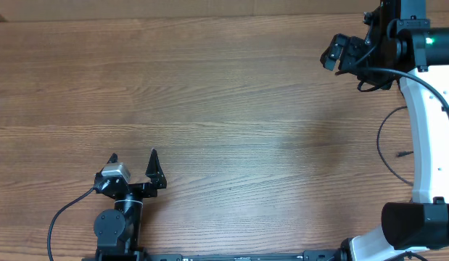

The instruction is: Untangle cables

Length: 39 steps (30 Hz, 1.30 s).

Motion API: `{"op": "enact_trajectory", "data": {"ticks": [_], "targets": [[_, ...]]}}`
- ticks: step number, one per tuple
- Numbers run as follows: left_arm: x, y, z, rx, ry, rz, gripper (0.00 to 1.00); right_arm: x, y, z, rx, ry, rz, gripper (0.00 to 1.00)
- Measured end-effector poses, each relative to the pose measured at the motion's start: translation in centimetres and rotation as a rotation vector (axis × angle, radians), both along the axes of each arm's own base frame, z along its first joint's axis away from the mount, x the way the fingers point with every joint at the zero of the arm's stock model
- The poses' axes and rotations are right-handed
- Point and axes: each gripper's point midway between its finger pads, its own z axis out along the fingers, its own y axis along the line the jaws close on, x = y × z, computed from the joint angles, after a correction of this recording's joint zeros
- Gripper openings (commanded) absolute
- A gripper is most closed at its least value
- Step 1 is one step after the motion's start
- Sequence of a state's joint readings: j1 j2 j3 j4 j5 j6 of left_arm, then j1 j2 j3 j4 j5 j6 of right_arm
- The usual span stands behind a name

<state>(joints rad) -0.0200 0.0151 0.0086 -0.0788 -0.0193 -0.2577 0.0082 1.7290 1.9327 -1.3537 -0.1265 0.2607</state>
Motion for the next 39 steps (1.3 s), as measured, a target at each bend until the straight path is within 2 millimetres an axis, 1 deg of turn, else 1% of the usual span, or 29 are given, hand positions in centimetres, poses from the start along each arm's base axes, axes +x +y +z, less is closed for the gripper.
{"op": "enact_trajectory", "data": {"ticks": [8,11,12,14,16,19,21,22,27,30,32,37,39], "targets": [[0.0,0.0,0.0,0.0,0.0,0.0,1.0,0.2,0.0,0.3,0.001,-0.017,0.0,1.0],[0.0,0.0,0.0,0.0,0.0,0.0,1.0,1.0,0.2,2.0,0.005,-0.102,0.004,1.0],[0.0,0.0,0.0,0.0,0.0,0.0,1.0,1.6,0.5,3.6,0.006,-0.18,0.012,1.0],[0.0,0.0,0.0,0.0,0.0,0.0,1.0,2.3,1.4,5.4,0.011,-0.292,0.033,1.0],[0.0,0.0,0.0,0.0,0.001,0.0,1.0,2.0,2.7,6.5,0.019,-0.37,0.064,1.0],[0.0,0.0,0.0,0.0,0.0,0.0,1.0,0.9,4.5,6.6,0.038,-0.448,0.108,1.0],[0.0,0.0,0.0,0.001,0.0,0.0,1.0,0.6,4.8,6.2,0.045,-0.5,0.118,1.0],[0.0,0.0,0.0,0.001,0.0,0.0,1.0,0.3,4.8,5.6,0.047,-0.515,0.12,1.0],[0.0,0.0,0.0,0.003,0.0,-0.001,1.0,-1.5,4.8,1.2,0.066,-0.563,0.122,1.0],[0.0,0.0,0.0,0.003,0.001,-0.001,1.0,-2.8,4.7,-0.6,0.076,-0.621,0.115,1.0],[0.0,0.0,0.0,0.003,0.0,-0.001,1.0,-3.6,4.6,-0.9,0.082,-0.694,0.113,1.0],[0.0,0.0,0.0,0.003,0.0,-0.001,1.0,-6.3,4.2,-0.1,0.097,-0.928,0.108,1.0],[0.0,0.0,0.0,0.003,0.0,-0.001,1.0,-7.4,4.0,-0.1,0.101,-1.003,0.108,1.0]]}}
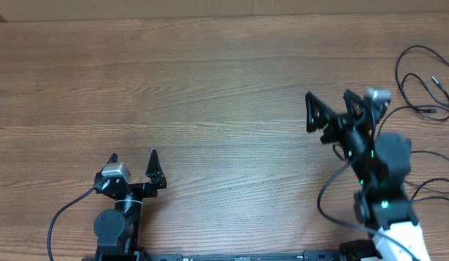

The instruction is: Untangle cables

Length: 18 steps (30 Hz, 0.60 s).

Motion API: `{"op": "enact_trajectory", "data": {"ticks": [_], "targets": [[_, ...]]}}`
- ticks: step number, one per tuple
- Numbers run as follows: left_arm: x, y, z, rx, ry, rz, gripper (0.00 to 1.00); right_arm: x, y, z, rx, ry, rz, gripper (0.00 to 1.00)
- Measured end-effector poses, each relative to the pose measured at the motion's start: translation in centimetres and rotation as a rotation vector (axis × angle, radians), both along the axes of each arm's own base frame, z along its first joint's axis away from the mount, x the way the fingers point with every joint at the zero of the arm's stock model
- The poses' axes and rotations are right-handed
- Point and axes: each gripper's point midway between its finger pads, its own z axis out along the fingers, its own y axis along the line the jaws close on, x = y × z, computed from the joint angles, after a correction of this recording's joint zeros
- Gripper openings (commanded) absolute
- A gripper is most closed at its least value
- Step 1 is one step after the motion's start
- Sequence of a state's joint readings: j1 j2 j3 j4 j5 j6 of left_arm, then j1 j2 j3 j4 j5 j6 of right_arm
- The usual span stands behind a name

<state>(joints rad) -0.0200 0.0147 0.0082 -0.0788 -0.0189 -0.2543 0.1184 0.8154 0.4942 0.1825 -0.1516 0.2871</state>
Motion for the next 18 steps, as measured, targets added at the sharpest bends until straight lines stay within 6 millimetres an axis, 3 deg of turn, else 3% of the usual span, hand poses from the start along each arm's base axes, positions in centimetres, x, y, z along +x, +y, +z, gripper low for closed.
{"op": "enact_trajectory", "data": {"ticks": [9,18], "targets": [[0.0,0.0,0.0,0.0,0.0,0.0,1.0,-4.6,-0.9,-1.7,0.031,-0.252,-0.022,1.0],[0.0,0.0,0.0,0.0,0.0,0.0,1.0,-6.6,-1.7,-3.6,0.037,-0.277,-0.057,1.0]]}}
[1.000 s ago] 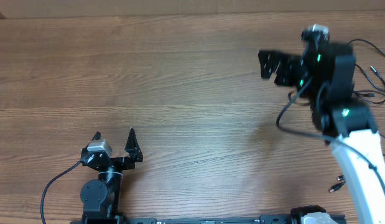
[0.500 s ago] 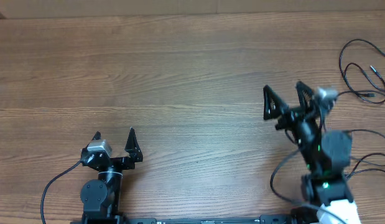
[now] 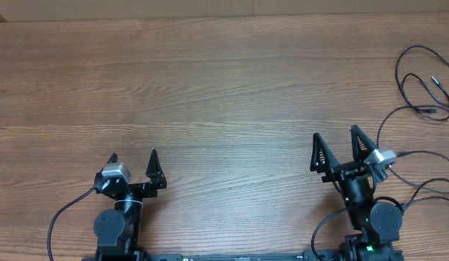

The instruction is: Untangle cables

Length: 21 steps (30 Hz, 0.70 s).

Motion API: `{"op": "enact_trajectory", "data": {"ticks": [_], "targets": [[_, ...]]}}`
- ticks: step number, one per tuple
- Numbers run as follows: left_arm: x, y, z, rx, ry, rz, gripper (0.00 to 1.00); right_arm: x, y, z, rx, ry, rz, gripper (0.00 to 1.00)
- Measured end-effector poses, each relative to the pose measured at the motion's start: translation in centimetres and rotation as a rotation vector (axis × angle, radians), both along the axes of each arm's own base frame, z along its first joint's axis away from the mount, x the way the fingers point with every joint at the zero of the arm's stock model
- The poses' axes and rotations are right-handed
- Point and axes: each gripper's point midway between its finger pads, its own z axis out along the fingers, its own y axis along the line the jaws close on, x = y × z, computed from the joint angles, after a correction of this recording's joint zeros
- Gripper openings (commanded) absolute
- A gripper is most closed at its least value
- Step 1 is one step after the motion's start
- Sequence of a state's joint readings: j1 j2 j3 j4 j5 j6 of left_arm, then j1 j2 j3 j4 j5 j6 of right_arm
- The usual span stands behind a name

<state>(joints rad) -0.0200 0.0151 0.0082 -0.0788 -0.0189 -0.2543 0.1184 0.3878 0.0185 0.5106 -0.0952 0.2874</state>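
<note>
Thin black cables lie in loops at the table's right edge, partly cut off by the frame, with plug ends showing. My right gripper stands open near the front right, left of the cables, nothing between its fingers. My left gripper stands open at the front left, far from the cables and holding nothing.
The wooden table fills the view. More black wire trails beside the right arm's base at the front right. A wire loops from the left arm's base.
My right gripper has moved back toward the front edge, from about mid-depth on the right to just ahead of its base. It is still open. The left arm has not moved.
My right arm was stretched to the far right corner, over where the cables lie, its white link covering them. Then it was at mid-depth on the right, open, with the cables lying uncovered at the edge. Now it sits near its base, open.
</note>
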Motion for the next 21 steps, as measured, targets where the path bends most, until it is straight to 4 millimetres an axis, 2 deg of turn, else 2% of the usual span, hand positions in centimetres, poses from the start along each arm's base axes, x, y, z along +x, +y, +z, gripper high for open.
{"op": "enact_trajectory", "data": {"ticks": [3,6,12,18,21], "targets": [[0.0,0.0,0.0,0.0,0.0,0.0,1.0,-0.5,-0.2,0.5,0.004,-0.018,-0.007,1.0],[0.0,0.0,0.0,0.0,0.0,0.0,1.0,-0.6,-0.3,0.0,0.002,0.001,-0.01,1.0],[0.0,0.0,0.0,0.0,0.0,0.0,1.0,-0.7,-0.5,-2.7,-0.018,0.108,-0.025,1.0],[0.0,0.0,0.0,0.0,0.0,0.0,1.0,-1.5,-0.6,-6.6,-0.138,0.238,-0.033,1.0],[0.0,0.0,0.0,0.0,0.0,0.0,1.0,-1.8,-0.8,-6.0,-0.204,0.198,-0.046,1.0]]}}
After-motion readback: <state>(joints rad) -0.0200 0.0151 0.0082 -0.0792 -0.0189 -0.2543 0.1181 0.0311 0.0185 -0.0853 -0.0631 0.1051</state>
